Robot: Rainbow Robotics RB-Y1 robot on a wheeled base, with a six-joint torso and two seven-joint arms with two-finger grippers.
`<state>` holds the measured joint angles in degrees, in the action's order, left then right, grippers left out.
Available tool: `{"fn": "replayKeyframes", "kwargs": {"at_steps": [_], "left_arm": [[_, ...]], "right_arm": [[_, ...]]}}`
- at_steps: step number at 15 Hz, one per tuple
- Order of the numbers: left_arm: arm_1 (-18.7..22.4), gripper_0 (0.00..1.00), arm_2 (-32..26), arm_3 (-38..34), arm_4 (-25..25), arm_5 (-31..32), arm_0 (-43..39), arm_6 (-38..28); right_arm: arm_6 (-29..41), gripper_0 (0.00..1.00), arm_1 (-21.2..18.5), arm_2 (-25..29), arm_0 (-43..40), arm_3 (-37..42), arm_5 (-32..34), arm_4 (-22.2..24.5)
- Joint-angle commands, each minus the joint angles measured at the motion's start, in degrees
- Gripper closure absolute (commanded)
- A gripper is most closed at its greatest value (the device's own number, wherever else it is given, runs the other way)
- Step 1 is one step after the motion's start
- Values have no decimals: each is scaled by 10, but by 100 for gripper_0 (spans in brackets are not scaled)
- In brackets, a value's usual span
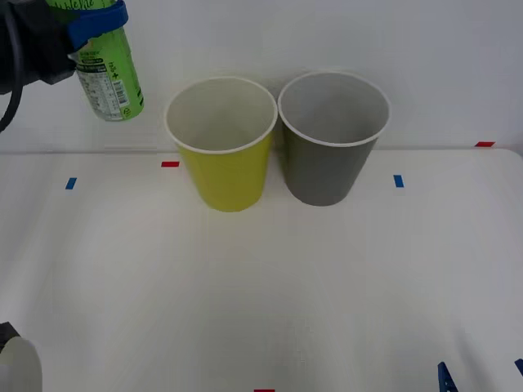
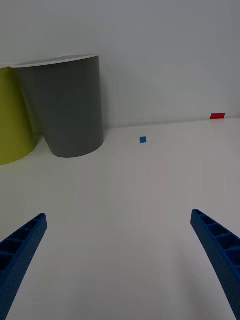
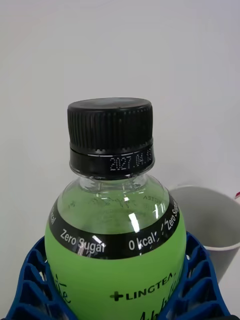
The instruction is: Put cans in the gray bin and PET bottles in the light green bin.
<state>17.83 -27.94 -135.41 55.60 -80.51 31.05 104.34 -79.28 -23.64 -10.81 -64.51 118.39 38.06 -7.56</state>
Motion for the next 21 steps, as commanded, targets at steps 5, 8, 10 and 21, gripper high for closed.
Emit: {"fn": "replayKeyframes", "kwargs": {"at_steps": [5,8,10,21], "left_arm": [[-14,100,61,34,-80,19,45,-21],[-21,100,90,97,-88,62,61,-19],[-22,100,126,139,-94,115,64,-15],[-20,100,269,284,-137,343,64,-7]], "right_arm": [[0,0,0,0,0,0,0,0],[0,0,0,0,0,0,0,0],[0,0,0,0,0,0,0,0],[0,0,0,0,0,0,0,0]]}}
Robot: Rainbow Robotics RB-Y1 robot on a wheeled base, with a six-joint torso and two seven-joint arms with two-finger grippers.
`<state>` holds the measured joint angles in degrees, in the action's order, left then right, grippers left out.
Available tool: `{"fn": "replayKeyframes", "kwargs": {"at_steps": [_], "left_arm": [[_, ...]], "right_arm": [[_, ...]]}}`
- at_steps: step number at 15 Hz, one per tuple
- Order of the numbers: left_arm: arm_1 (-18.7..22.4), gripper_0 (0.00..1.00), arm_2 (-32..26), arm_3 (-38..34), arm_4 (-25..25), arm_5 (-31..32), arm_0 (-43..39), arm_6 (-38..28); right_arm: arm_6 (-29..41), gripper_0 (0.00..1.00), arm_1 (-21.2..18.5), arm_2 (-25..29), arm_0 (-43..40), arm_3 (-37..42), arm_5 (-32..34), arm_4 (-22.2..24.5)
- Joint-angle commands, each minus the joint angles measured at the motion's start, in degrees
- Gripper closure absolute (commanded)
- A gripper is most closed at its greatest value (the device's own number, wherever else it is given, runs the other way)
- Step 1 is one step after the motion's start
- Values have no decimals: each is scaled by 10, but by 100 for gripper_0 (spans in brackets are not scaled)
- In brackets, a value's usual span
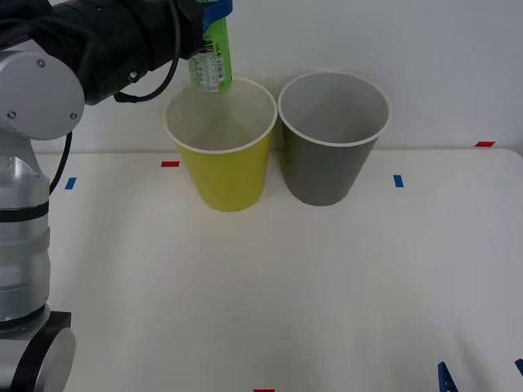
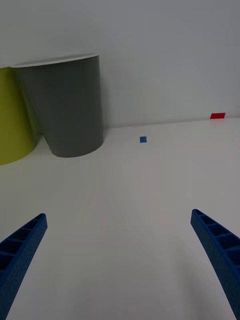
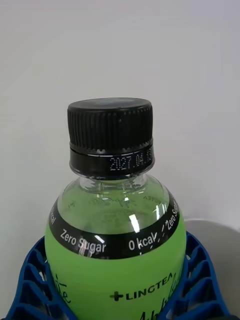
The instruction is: Put cans in the gray bin and PET bottles in the light green bin.
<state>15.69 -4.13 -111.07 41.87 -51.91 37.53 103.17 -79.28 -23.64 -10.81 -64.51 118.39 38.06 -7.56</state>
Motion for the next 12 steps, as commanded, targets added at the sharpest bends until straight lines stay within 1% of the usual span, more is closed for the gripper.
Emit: {"fn": "replayKeyframes", "kwargs": {"at_steps": [1,2,7,9,12], "left_arm": [[0,100,40,57,1,75,-1,6],[0,100,47,69,1,90,0,9],[1,100,52,77,-10,92,-1,20],[1,100,52,77,-25,92,-1,23],[3,100,52,76,-21,95,-1,23]], "right_arm": [[0,0,0,0,0,0,0,0],[0,0,0,0,0,0,0,0],[0,0,0,0,0,0,0,0],[0,0,0,0,0,0,0,0],[0,0,0,0,0,0,0,0]]}}
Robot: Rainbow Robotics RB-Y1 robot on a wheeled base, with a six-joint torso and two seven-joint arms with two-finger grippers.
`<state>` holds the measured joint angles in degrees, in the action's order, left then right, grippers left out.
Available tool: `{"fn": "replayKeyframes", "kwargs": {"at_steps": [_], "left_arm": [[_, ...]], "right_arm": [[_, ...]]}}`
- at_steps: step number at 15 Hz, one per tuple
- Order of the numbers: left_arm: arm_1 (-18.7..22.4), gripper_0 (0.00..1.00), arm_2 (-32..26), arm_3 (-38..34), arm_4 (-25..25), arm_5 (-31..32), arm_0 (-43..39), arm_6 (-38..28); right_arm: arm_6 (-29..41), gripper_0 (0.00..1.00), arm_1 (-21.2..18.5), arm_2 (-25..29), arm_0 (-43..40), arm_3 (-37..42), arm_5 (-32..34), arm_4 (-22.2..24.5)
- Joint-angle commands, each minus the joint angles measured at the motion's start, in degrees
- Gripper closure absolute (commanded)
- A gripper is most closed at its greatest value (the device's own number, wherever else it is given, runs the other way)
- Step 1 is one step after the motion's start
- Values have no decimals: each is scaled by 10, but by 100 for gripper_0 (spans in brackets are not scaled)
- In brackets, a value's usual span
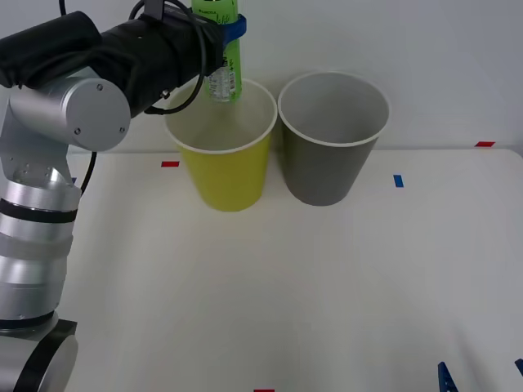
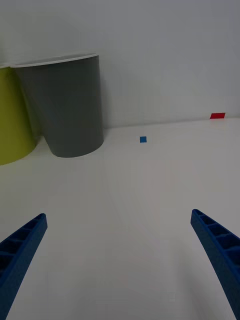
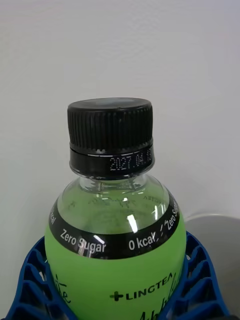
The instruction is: Put cans in the gray bin and PET bottles in the light green bin.
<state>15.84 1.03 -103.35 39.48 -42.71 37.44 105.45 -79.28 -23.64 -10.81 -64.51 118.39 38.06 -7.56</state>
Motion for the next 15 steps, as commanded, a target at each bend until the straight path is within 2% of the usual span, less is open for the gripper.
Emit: {"fn": "replayKeyframes", "kwargs": {"at_steps": [1,2,3,15], "left_arm": [[2,95,0,0,7,3,0,0],[2,57,0,-1,8,3,0,0],[3,0,-1,0,6,3,0,0],[10,0,-3,-1,8,10,0,-1]], "right_arm": [[0,0,0,0,0,0,0,0],[0,0,0,0,0,0,0,0],[0,0,0,0,0,0,0,0],[0,0,0,0,0,0,0,0]]}}
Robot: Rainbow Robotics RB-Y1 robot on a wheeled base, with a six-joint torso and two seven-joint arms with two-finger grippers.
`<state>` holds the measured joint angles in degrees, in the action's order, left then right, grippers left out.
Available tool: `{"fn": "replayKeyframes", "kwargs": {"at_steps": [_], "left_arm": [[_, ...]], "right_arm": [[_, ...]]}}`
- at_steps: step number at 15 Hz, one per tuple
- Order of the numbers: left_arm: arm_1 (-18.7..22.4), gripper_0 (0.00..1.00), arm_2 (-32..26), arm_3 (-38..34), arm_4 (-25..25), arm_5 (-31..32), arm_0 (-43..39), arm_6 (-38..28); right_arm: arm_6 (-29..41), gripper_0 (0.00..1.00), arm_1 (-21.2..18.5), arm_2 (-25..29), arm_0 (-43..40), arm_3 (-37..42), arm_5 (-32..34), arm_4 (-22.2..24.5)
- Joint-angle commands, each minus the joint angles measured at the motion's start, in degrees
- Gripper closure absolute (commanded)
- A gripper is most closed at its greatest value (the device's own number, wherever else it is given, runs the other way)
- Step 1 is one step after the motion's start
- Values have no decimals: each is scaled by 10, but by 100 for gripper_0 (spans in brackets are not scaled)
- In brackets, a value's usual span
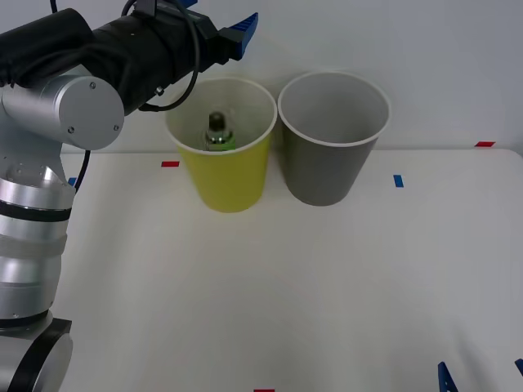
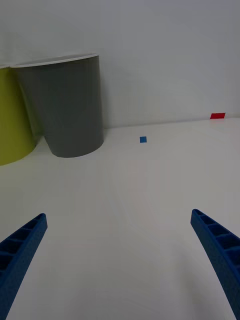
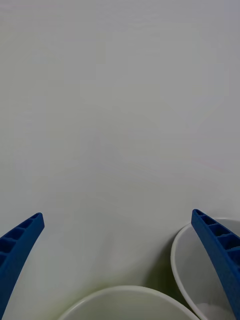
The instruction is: Put cans in the gray bin and PET bottles in the light green bin.
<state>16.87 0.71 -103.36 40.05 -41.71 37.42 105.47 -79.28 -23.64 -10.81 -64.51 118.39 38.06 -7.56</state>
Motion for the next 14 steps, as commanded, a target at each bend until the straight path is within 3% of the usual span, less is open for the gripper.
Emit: {"fn": "replayKeyframes", "kwargs": {"at_steps": [1,6,10,14], "left_arm": [[0,0,0,0,2,0,0,-1],[47,0,-1,-42,57,8,-40,1],[109,0,-8,-142,86,28,-138,-9],[148,0,-11,-215,102,98,-259,-10]], "right_arm": [[0,0,0,0,0,0,0,0],[0,0,0,0,0,0,0,0],[0,0,0,0,0,0,0,0],[0,0,0,0,0,0,0,0]]}}
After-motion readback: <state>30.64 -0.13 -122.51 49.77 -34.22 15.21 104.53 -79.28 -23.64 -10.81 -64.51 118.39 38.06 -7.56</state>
